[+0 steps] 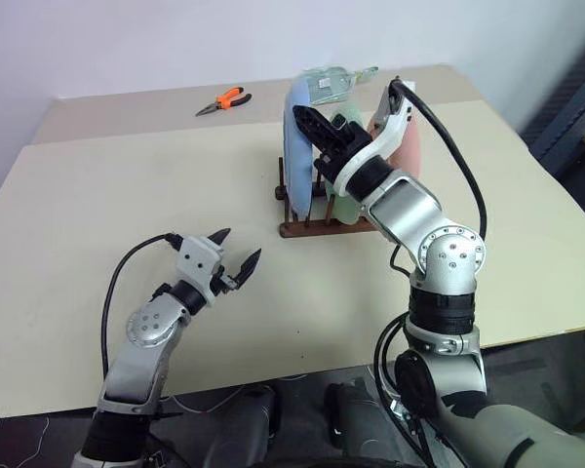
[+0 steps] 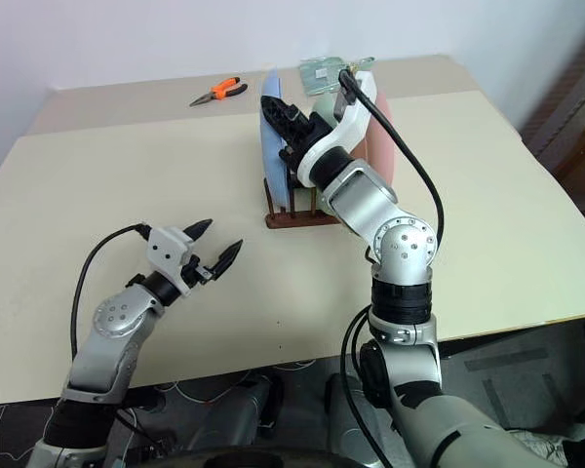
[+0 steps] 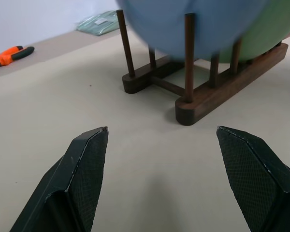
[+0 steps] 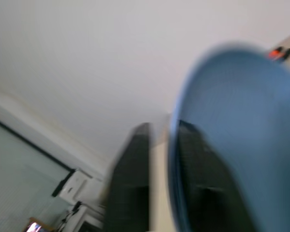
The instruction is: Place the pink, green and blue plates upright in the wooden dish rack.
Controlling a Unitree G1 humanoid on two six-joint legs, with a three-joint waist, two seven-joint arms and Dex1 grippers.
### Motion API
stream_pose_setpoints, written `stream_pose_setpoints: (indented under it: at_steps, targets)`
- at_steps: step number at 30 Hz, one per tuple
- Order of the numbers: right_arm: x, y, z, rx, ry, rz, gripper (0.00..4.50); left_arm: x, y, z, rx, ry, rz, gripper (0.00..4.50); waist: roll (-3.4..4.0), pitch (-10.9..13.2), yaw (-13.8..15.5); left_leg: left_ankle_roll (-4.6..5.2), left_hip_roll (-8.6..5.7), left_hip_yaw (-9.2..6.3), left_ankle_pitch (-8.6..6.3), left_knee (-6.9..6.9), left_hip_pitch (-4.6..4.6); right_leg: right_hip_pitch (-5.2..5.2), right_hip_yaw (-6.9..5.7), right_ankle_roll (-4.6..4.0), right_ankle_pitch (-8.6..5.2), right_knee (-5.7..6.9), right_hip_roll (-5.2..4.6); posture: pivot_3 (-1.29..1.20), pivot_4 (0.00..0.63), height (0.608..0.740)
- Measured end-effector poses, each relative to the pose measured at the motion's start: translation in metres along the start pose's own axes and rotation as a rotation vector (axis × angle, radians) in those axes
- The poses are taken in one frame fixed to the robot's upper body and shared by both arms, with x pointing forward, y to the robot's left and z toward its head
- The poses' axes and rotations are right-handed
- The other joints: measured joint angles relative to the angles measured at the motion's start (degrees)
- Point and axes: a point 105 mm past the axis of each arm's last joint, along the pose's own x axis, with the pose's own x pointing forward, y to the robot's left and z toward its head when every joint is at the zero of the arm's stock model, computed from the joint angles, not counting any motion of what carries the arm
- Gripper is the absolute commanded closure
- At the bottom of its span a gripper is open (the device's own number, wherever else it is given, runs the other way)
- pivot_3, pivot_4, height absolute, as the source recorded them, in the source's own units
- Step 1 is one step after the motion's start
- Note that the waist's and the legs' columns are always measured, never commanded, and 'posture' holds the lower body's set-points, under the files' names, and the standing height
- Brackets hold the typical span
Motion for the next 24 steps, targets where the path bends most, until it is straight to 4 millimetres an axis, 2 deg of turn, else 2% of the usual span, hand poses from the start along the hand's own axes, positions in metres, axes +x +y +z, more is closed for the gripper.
stream_pose_setpoints:
  at_steps: [4,5,10,13,16,18,20,22,24]
  targets:
    - [0.003,-0.003,0.000,-0.025,0.002,-0.010,0.42,0.000,-0.001,0.000,-0.004,0.004,-0.002,0.82,0.00,0.00,-0.01,0.00,0.00,0.00,0.00,0.00,0.00,0.00,0.01,0.00,0.00,0.00,0.00,0.00,0.150,0.729]
    - [0.004,-0.003,0.001,-0.043,0.002,-0.008,0.06,0.000,-0.001,0.000,-0.005,0.006,-0.002,0.82,0.01,0.00,-0.02,0.00,0.00,0.01,0.00,0.00,0.00,0.00,0.01,0.00,0.00,0.00,0.00,0.00,0.150,0.729]
    - [0.005,0.006,0.010,-0.218,0.002,0.030,0.06,0.000,-0.003,-0.001,-0.010,0.010,-0.008,0.82,0.02,0.01,0.03,0.00,0.00,0.01,0.00,0.02,0.00,0.01,0.00,0.00,0.00,-0.01,-0.02,0.00,0.150,0.729]
    - [0.002,0.024,0.021,-0.392,-0.006,0.102,0.06,0.002,-0.008,0.001,-0.010,0.001,-0.020,0.82,0.02,0.01,0.07,0.00,-0.01,0.01,0.00,0.02,-0.01,0.01,0.00,0.01,0.00,-0.02,-0.03,0.00,0.150,0.729]
    - [-0.014,0.043,0.047,-0.639,-0.060,0.170,0.06,0.001,-0.007,0.003,-0.005,-0.002,-0.014,0.82,0.01,0.01,0.38,0.00,-0.01,-0.01,0.00,0.05,-0.03,0.08,-0.06,0.02,-0.02,-0.08,-0.06,0.00,0.150,0.729]
    - [-0.032,0.045,0.072,-0.780,-0.110,0.168,0.06,-0.002,0.000,0.002,0.007,0.007,0.013,0.82,-0.03,0.01,0.55,0.01,-0.02,-0.01,-0.01,0.06,-0.03,0.13,-0.08,0.04,-0.03,-0.16,-0.08,0.00,0.150,0.729]
    - [-0.060,0.024,0.101,-0.895,-0.146,0.065,0.06,-0.007,0.012,0.001,0.035,0.019,0.048,0.82,-0.08,-0.02,1.14,0.02,0.00,-0.04,-0.02,0.05,-0.02,0.23,-0.13,0.02,-0.07,-0.35,-0.08,0.00,0.150,0.729]
    - [-0.095,-0.016,0.127,-1.005,-0.129,-0.120,0.06,-0.015,0.024,-0.006,0.061,0.056,0.081,0.82,-0.06,-0.02,1.60,0.03,0.00,-0.04,-0.02,0.02,-0.03,0.32,-0.13,-0.05,-0.11,-0.56,-0.08,0.00,0.150,0.729]
    - [-0.127,-0.057,0.134,-1.078,-0.044,-0.288,0.06,-0.026,0.035,-0.018,0.071,0.105,0.115,0.82,-0.06,-0.01,1.59,0.09,0.00,0.01,-0.06,0.04,-0.03,0.35,-0.09,-0.06,-0.11,-0.66,-0.10,0.00,0.150,0.729]
